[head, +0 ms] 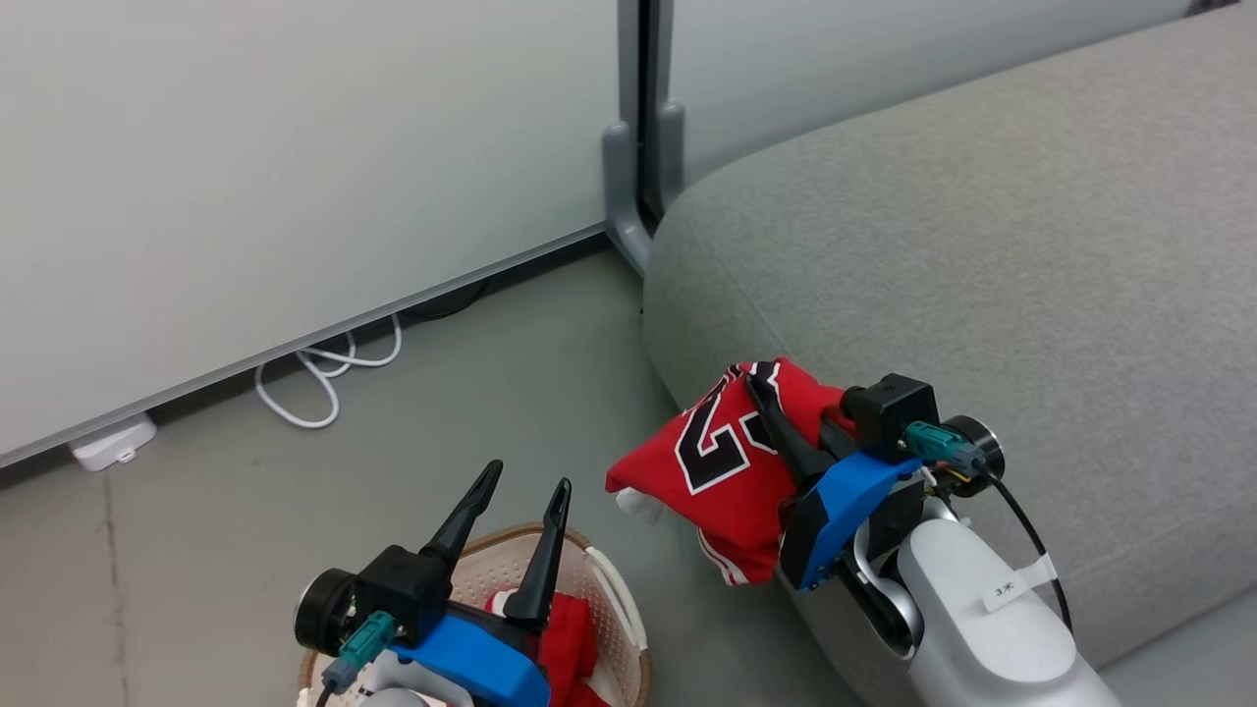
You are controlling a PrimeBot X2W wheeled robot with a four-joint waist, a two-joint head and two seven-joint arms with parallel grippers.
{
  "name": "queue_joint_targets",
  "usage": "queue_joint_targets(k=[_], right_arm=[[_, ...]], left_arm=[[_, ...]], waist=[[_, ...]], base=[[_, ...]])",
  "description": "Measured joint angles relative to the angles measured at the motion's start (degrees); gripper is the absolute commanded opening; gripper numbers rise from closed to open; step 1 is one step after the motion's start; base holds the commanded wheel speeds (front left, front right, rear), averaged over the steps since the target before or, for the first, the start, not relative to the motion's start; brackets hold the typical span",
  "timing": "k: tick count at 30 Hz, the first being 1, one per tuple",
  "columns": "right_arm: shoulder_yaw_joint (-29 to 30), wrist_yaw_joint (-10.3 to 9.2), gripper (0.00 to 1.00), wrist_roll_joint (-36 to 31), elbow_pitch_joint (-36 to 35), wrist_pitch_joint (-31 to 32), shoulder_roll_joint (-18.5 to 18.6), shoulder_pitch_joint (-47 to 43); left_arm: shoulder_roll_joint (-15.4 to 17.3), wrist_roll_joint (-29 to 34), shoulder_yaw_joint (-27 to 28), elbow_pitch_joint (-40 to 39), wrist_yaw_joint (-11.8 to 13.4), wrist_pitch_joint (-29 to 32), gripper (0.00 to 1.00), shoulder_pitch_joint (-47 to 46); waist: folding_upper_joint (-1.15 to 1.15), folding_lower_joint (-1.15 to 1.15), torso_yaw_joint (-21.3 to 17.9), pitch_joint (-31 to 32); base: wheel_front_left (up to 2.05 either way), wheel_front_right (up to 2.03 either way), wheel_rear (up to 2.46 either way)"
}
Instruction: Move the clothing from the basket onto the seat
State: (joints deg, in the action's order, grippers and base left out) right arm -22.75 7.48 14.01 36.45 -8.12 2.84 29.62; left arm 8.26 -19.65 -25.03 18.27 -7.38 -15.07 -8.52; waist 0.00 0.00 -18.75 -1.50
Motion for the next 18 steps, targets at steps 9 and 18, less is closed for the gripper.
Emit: queue_joint_targets(k=[9, 18], right_arm=[[0.8, 0.0, 0.0, -0.2, -1.8, 0.1, 0.0, 0.0], [2.5, 0.0, 0.0, -0.4, -2.6, -0.1, 0.0, -1.1]], left_arm=[[0.6, 0.3, -0.4, -0.1, 0.0, 0.0, 1.0, -1.0], [1.0, 0.5, -1.6, 0.1, 0.0, 0.0, 1.0, -2.2]], waist=[[0.0, 0.0, -8.2, -1.7], [0.0, 0.0, -12.3, -3.4]], base=[[0.0, 0.0, 0.0], [0.0, 0.0, 0.0]])
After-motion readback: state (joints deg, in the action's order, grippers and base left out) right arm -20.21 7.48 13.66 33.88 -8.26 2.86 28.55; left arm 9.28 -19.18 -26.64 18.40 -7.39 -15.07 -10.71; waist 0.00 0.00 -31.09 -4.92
